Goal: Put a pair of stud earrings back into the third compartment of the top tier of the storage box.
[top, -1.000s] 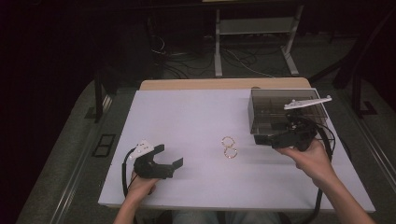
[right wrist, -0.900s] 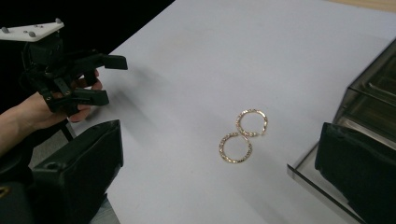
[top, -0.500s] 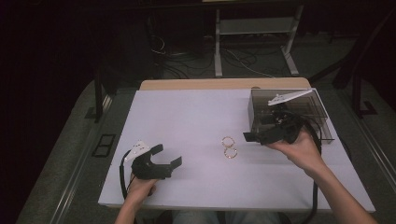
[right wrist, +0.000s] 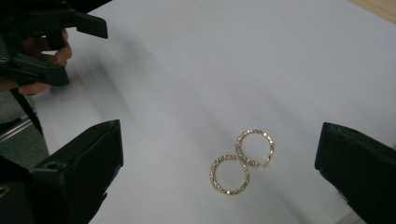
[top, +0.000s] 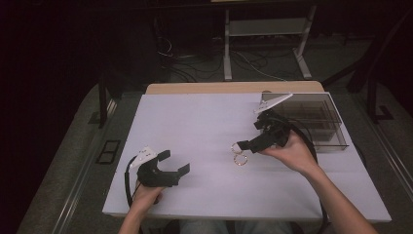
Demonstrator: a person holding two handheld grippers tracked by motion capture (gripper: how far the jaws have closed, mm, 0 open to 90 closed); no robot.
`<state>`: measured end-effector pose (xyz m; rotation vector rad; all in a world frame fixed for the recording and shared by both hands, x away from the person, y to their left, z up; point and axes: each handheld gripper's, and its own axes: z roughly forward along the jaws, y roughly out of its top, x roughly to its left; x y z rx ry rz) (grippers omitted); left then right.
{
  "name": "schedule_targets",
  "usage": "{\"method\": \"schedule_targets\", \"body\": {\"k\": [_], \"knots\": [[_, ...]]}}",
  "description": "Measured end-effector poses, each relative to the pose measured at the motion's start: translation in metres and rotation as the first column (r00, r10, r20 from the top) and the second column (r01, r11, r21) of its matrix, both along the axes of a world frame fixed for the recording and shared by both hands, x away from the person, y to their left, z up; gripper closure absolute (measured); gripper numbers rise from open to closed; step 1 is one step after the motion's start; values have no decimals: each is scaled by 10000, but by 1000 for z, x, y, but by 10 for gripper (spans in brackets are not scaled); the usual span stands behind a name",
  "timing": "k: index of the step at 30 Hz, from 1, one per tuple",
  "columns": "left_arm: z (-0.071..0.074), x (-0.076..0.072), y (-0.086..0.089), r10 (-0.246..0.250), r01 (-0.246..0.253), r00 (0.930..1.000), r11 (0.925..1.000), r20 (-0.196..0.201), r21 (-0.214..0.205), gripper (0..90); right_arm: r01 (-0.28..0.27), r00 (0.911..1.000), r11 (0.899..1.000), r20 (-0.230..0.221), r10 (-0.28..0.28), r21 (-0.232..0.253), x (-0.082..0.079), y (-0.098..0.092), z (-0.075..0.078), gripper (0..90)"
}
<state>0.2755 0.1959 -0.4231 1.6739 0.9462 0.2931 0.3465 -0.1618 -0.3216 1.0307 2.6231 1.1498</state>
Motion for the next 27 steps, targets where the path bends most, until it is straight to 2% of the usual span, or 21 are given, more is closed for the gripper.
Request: {"method": "schedule_targets", "body": {"k": [3, 11, 22, 27], "knots": [[0, 0, 1, -16, 16, 10000, 10000, 24, -19, 0, -105, 9999, 9999, -81, 105, -3, 4, 8, -7, 5], [0, 1, 2, 27, -27, 10000, 9999, -4, -99, 0, -304, 9992, 9983, -260, 291, -503, 15, 28, -27, 5], [0, 1, 2, -20, 20, 10000, 9999, 9, -104, 0, -206, 9982, 9946, -574, 148, -1018, 30, 47, -53, 5], [0, 1, 3, -17, 17, 10000, 9999, 16, -101, 0, -197, 9972, 9939, -737, 117, -1084, 34, 51, -63, 6]]}}
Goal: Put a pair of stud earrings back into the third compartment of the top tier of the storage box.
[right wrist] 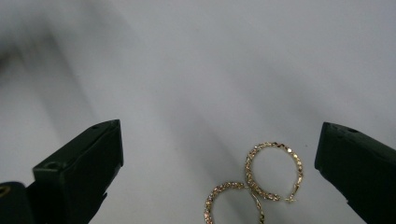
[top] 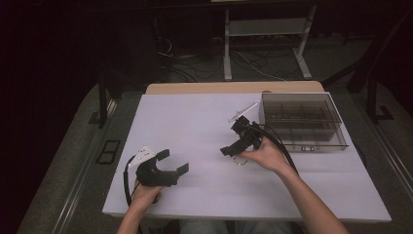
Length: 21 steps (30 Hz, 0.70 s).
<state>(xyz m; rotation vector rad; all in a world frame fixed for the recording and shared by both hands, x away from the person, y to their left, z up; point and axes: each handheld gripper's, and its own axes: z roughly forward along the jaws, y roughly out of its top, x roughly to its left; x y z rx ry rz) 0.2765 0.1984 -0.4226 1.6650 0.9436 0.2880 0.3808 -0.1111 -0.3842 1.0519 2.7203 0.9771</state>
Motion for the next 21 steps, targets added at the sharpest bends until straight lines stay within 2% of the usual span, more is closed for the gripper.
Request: {"method": "schedule_targets", "body": {"k": [21], "knots": [[0, 1, 1, -2, 2, 10000, 10000, -35, 6, 0, 6, 9993, 9997, -380, -15, -225, 7, 7, -22, 6]]}}
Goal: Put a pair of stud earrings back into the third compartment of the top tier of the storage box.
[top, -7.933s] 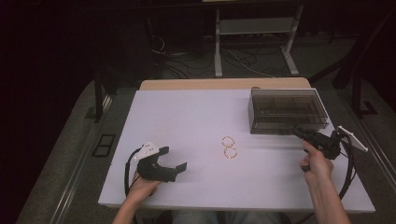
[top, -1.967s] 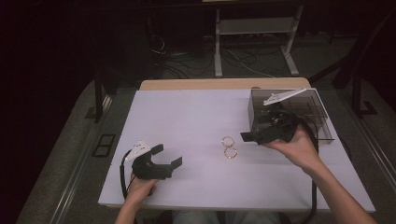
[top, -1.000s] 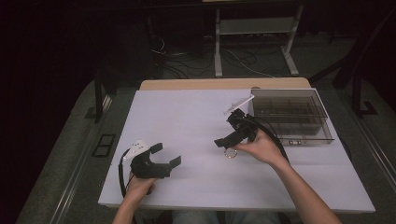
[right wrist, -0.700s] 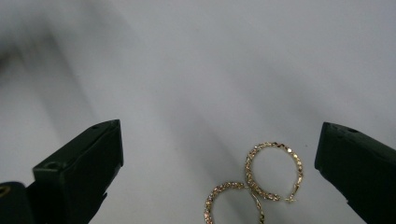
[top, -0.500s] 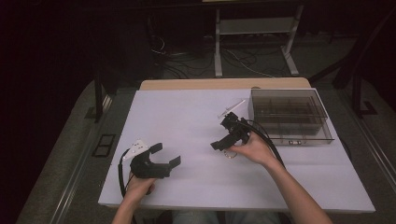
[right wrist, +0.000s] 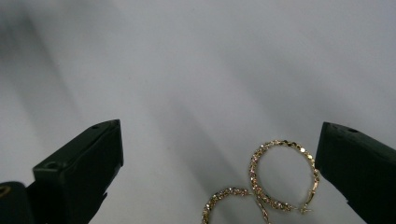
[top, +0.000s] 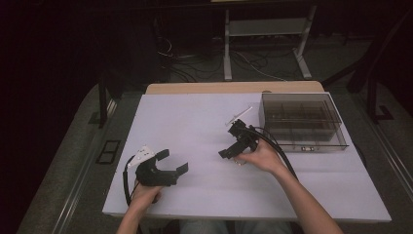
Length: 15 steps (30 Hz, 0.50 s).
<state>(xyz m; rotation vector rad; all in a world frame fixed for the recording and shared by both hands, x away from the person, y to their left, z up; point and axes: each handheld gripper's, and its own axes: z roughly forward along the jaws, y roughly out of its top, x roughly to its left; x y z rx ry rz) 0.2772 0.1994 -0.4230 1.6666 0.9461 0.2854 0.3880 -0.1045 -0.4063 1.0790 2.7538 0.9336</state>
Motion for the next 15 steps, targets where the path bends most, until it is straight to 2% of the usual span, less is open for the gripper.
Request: {"method": "schedule_targets", "body": {"k": [3, 6, 13, 15], "knots": [[0, 0, 0, -13, 13, 10000, 10000, -9, 10, 0, -21, 10000, 9999, -46, 20, -136, 2, 1, -4, 6], [0, 0, -1, -9, 9, 10000, 10000, -12, -2, 0, -151, 9999, 9998, -66, 151, -87, 3, 0, -6, 127], [-1, 1, 0, -2, 2, 10000, 10000, -20, -2, 0, -34, 9999, 9998, -134, 31, -170, 5, -2, -12, 150], [-1, 1, 0, -7, 7, 10000, 10000, -26, 0, 0, -53, 9999, 9998, -120, 50, -200, 5, -3, -14, 214]]}}
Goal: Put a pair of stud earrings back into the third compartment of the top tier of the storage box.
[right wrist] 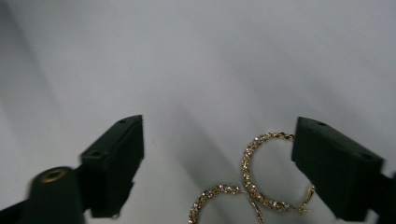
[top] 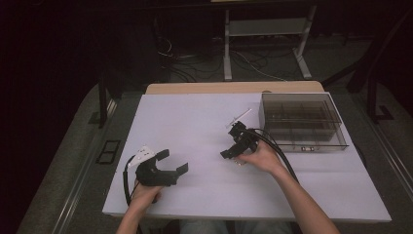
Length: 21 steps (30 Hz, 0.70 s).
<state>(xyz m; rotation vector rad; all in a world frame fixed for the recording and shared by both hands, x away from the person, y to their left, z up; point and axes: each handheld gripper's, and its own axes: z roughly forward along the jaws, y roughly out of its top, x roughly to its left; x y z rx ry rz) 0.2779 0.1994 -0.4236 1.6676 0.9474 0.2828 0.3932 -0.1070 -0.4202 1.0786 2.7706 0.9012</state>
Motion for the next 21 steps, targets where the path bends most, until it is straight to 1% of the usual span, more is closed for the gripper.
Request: {"method": "schedule_targets", "body": {"k": [2, 5, 8, 10, 13, 16, 17, 21], "knots": [[0, 0, 0, -1, 1, 10000, 10000, -9, 5, 0, -1, 10000, 10000, -28, 1, 23, 0, -1, -1, 239], [0, 0, -1, -29, 29, 10000, 10000, -11, 45, 0, 40, 10000, 10000, -39, -40, -10, 0, -1, -3, 353], [0, 0, -1, -49, 49, 10000, 10000, -10, 62, 0, 89, 10000, 9999, 18, -88, -77, 0, -1, -3, 443], [-1, 0, -1, -33, 33, 10000, 10000, -19, 65, 0, 143, 9999, 9999, 28, -143, -65, 0, -1, -3, 485], [-1, 0, 0, 2, -2, 10000, 10000, -5, 40, 0, 236, 9997, 9996, 46, -235, -150, 0, -1, -4, 537], [-1, 0, 0, 8, -7, 10000, 10000, -12, 49, 0, 285, 9994, 9986, 190, -277, -436, 1, -1, -5, 565], [-1, 0, 0, 13, -13, 10000, 10000, -13, 36, 0, 296, 9995, 9988, 137, -291, -401, 1, -2, -5, 583], [-1, 1, 0, -15, 15, 10000, 10000, -24, 71, 0, 388, 9990, 9976, 236, -375, -566, 1, -2, -6, 631]]}}
